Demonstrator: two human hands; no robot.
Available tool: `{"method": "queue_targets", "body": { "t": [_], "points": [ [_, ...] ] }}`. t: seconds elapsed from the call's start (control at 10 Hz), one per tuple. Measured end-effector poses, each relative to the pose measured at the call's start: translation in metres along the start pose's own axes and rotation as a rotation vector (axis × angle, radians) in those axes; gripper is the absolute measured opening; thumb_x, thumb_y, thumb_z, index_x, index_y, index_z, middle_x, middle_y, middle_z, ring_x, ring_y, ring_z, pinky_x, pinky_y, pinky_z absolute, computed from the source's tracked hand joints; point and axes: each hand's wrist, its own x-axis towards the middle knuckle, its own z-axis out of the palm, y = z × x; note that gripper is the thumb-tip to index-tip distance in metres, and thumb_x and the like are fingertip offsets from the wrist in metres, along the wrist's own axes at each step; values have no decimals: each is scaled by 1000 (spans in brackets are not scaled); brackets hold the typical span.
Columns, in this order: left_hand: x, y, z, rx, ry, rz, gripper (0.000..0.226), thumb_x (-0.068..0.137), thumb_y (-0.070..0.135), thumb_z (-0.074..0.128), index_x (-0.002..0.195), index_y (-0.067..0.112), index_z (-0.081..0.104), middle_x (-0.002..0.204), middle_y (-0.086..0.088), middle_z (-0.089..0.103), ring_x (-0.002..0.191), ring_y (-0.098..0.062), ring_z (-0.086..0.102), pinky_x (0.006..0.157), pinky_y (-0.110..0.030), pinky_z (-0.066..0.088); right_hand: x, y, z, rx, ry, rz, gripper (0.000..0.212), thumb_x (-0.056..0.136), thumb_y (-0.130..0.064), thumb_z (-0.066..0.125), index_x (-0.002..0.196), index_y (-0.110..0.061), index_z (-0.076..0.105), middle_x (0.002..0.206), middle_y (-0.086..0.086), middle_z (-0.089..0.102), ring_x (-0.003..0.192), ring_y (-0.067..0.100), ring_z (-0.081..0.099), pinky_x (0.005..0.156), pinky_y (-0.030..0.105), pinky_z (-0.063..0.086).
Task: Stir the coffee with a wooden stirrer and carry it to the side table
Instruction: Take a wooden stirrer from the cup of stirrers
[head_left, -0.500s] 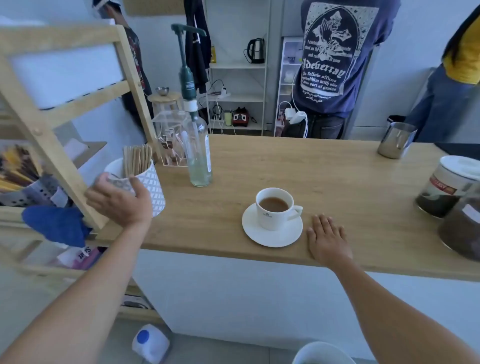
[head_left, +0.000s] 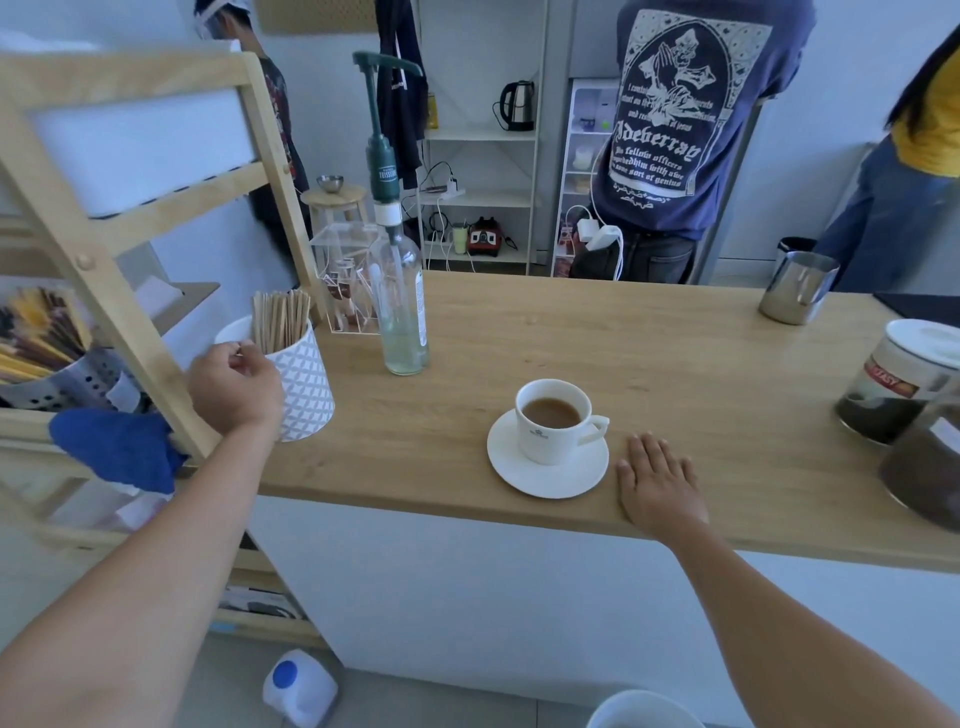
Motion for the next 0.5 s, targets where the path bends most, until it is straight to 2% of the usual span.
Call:
{"method": "queue_targets", "body": {
  "t": [0.1, 0.2, 0.4, 0.5],
  "points": [
    [2, 5, 0, 26, -4, 169, 32, 92, 26, 48, 90, 2, 68, 93, -20, 67, 89, -33, 59, 74, -36, 44, 0, 0, 0, 8, 3, 3, 56, 101, -38, 10, 154, -20, 5, 162, -4, 0, 149, 13, -4, 122, 38, -2],
    [-5, 18, 0, 33, -6, 403, 31, 91, 27, 50, 85, 3, 69, 83, -19, 66, 79, -33, 59, 67, -38, 43, 0, 0, 0, 13, 4, 3, 56, 101, -39, 10, 153, -21, 6, 162, -4, 0, 149, 13, -3, 122, 38, -2],
    [-24, 43, 6, 15, 72, 794, 20, 92, 16, 56, 88, 6, 73, 82, -12, 71, 74, -33, 64, 62, -35, 49, -2, -2, -1, 19, 7, 1, 56, 101, -39, 10, 153, -20, 6, 162, -3, 0, 149, 14, -4, 122, 38, -2],
    [-31, 49, 9, 4, 105, 785, 18, 90, 15, 57, 88, 7, 73, 81, -11, 71, 73, -31, 65, 62, -34, 49, -2, -2, -2, 25, 5, 2, 56, 101, -39, 10, 154, -20, 5, 162, -3, -1, 149, 13, -4, 122, 38, -2]
  ]
}}
